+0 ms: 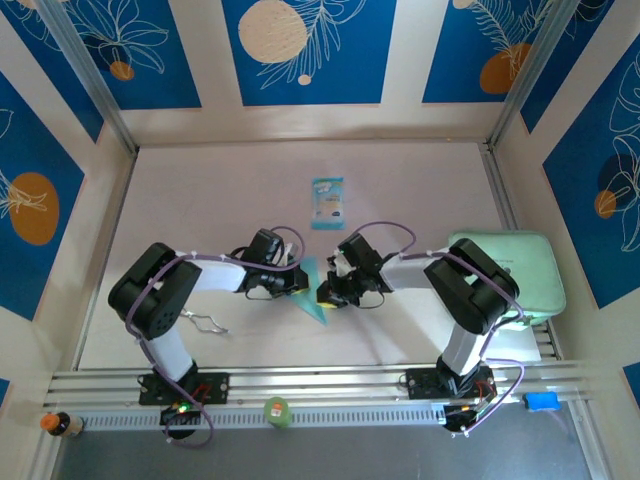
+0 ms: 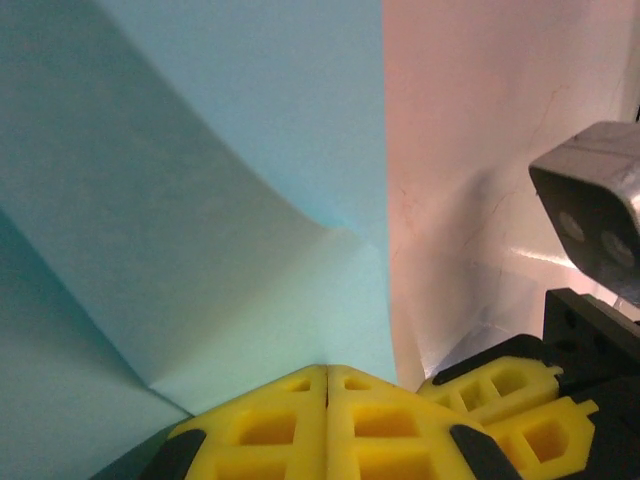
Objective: Fold a paper plane with a square sheet of paper (pick it up from the middle)
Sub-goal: Fourth fold the wing at the center of the table.
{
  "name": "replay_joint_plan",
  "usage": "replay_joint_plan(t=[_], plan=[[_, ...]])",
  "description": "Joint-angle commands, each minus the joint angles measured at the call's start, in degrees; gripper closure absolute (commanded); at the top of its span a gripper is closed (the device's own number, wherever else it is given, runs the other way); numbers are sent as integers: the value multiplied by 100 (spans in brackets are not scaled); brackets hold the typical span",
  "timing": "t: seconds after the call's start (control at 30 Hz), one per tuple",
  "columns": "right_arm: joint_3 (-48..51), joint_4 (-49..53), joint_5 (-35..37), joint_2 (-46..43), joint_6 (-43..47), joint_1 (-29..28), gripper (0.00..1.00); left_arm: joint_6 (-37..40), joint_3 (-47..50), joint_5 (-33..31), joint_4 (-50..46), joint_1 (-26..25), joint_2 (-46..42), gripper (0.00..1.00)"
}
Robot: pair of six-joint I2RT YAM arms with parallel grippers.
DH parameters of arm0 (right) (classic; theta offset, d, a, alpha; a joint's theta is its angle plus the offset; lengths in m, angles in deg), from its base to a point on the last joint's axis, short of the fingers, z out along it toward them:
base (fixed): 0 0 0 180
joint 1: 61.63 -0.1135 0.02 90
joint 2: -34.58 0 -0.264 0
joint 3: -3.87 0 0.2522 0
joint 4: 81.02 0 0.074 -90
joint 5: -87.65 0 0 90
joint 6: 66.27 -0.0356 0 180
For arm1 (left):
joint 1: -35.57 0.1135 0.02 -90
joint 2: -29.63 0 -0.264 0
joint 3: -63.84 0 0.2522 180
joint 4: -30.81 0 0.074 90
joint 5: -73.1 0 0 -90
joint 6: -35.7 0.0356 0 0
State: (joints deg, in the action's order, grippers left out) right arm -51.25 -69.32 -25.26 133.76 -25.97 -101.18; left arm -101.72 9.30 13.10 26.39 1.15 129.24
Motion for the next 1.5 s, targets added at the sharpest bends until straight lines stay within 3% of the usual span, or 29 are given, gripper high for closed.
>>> replay_joint_plan(t=[0.0,0.23,0.43,0.77,1.03,1.23,1.47], plan=[[264,437,-163,-175,-22,-135,89,198,201,-539,-756,-30,375,100],[507,368,-198,-232,-98,-297,89,187,215,-574,-756,-31,375,100],[588,483,-161,-271,-76,-382,97,163,228,-622,-767,-30,335,100],[776,542,-258,-407,-136,-431,88,111,263,-715,-794,-30,339,100],[1035,530,-278,-643,-272,-483,89,79,280,-768,-794,-21,383,100],[1136,442,-334,-530,-323,-552,94,68,289,-793,-794,-22,365,100],[1122,491,-335,-521,-374,-655,91,42,313,-837,-803,-16,366,100]])
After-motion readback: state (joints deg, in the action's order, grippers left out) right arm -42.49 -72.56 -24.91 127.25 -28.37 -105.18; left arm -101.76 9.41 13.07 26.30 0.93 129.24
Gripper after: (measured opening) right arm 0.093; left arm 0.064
